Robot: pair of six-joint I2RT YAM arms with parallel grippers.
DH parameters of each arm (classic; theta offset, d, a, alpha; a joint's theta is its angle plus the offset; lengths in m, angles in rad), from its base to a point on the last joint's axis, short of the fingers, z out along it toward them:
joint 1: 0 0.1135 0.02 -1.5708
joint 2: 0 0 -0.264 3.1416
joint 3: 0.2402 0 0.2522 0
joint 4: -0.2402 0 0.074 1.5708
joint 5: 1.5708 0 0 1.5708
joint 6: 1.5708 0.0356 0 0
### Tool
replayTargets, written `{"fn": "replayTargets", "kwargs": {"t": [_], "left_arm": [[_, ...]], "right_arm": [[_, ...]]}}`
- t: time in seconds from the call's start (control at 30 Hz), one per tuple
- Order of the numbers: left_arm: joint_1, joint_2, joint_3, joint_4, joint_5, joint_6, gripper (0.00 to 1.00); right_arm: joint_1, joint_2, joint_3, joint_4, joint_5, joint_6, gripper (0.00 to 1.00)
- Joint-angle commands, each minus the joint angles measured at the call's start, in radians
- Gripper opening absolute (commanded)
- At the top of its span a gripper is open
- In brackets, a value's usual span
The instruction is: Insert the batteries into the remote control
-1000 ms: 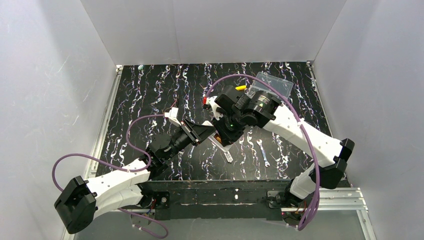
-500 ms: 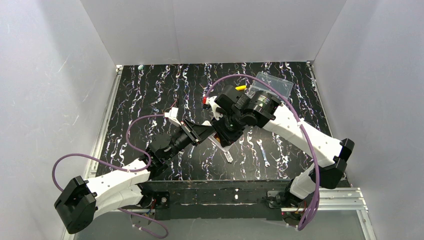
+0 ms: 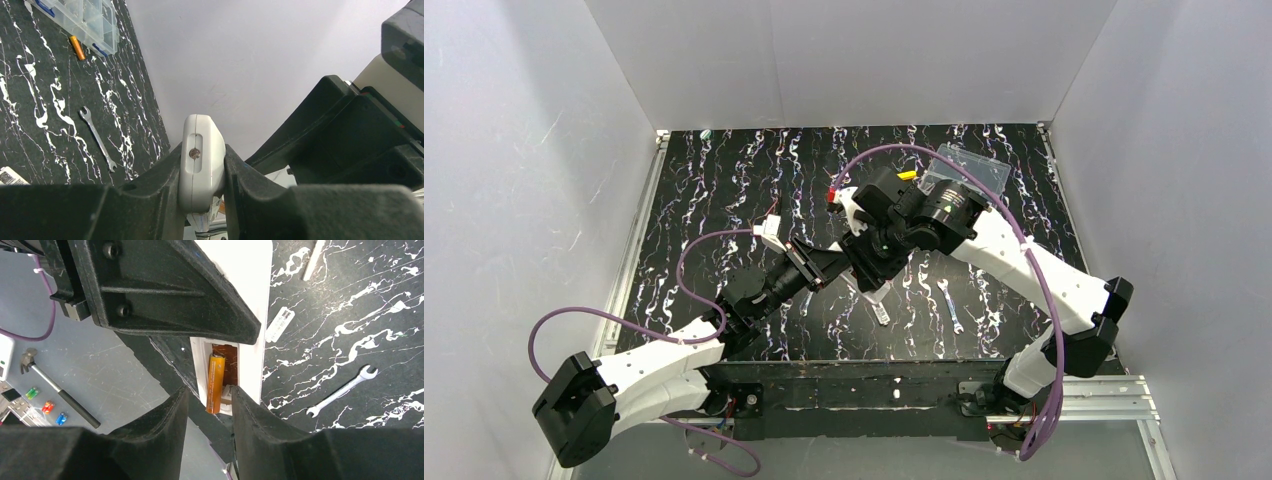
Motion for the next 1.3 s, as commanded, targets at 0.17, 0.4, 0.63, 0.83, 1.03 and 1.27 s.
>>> {"fn": "replayTargets", "kwargs": {"t": [0.17,0.4,0.63,0.83,1.03,1.27], "left_arm": [[-0.007,-0.030,0.032,0.068,-0.003,-0.041,0.00],[-0.008,-0.063,0.044,-0.022,0.013,-0.062,0.00],[-0.007,-0.113,0.045,-0.103,0.028,-0.072,0.00],[-0.007,-0.131,0.054,-0.131,0.068,-0.079,0.00],[-0.007,-0.120,0.060,-0.109,0.106,-0.099,0.00],[-0.007,-0.083,0.069,-0.016,0.144,-0.109,0.00]], "right_arm": [[0.004,-0.097,0.031,0.091,0.017,-0.057,0.49],[-0.001,-0.293,-0.181,0.239,-0.129,-0.397,0.49],[-0.041,-0.534,-0.455,0.490,-0.377,-0.676,0.60],[-0.183,-0.528,-0.449,0.500,-0.687,-0.703,0.65],[-0.250,-0.485,-0.435,0.462,-0.917,-0.823,0.66],[-0.260,-0.441,-0.435,0.434,-1.057,-0.930,0.63]]}}
